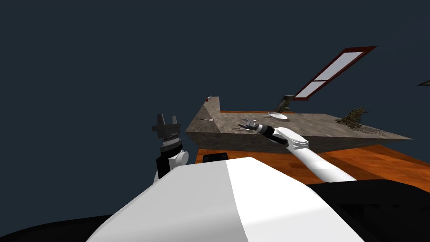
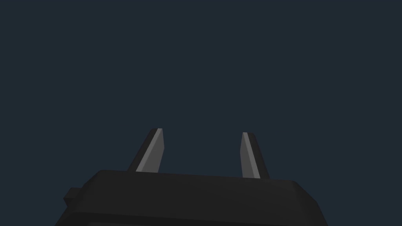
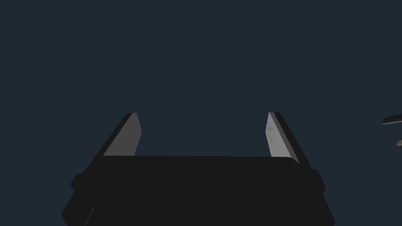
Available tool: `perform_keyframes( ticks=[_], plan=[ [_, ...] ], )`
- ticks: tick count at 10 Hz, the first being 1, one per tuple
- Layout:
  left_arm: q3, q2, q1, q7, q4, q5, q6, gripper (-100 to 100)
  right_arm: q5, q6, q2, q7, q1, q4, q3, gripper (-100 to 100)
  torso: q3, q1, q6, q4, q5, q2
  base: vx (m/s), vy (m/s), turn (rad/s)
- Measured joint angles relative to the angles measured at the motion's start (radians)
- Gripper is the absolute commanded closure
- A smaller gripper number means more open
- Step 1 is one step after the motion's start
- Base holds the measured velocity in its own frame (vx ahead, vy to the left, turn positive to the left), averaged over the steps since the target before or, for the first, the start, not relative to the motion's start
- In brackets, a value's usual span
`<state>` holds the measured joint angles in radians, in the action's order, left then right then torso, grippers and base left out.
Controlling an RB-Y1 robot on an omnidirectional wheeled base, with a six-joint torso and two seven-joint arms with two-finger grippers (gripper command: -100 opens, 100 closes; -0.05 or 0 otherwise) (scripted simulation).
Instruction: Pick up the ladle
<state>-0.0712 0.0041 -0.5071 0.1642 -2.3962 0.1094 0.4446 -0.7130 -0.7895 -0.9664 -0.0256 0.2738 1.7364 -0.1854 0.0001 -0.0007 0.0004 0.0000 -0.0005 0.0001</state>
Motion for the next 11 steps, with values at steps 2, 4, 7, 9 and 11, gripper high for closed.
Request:
perform_keyframes(
  ticks=[2,4,7,9,11],
  plan=[
    [0.0,0.0,0.0,0.0,0.0,0.0,0.0,0,-0.057,-0.037,-0.046,-0.008,-0.02,-0.042,0.007,-100,0.0,0.0,0.0,0.0,0.0,0.0,-0.008,-0.01,0.092],
    [0.0,0.0,0.0,0.0,0.0,0.0,0.0,0,-0.112,-0.077,-0.091,-0.014,-0.037,-0.086,0.012,-100,0.0,0.0,0.0,0.0,0.0,-0.001,-0.005,-0.005,0.091],
    [0.0,0.0,0.0,0.0,0.0,0.0,0.0,0,-0.199,-0.132,-0.158,-0.02,-0.076,-0.156,0.033,-100,0.0,0.001,-0.001,0.0,0.0,-0.001,-0.004,-0.002,0.1],
    [0.0,0.0,0.0,0.0,0.0,0.0,0.0,0,-0.259,-0.164,-0.193,-0.021,-0.105,-0.202,0.053,-100,-0.001,0.001,0.0,0.0,0.0,-0.001,-0.002,0.002,0.1],
    [0.0,0.0,0.0,0.0,0.0,0.0,0.0,0,-0.31,-0.21,-0.224,-0.034,-0.129,-0.265,0.066,-100,-0.001,0.001,0.0,0.0,0.0,-0.001,0.0,0.004,0.117]
  ],
)
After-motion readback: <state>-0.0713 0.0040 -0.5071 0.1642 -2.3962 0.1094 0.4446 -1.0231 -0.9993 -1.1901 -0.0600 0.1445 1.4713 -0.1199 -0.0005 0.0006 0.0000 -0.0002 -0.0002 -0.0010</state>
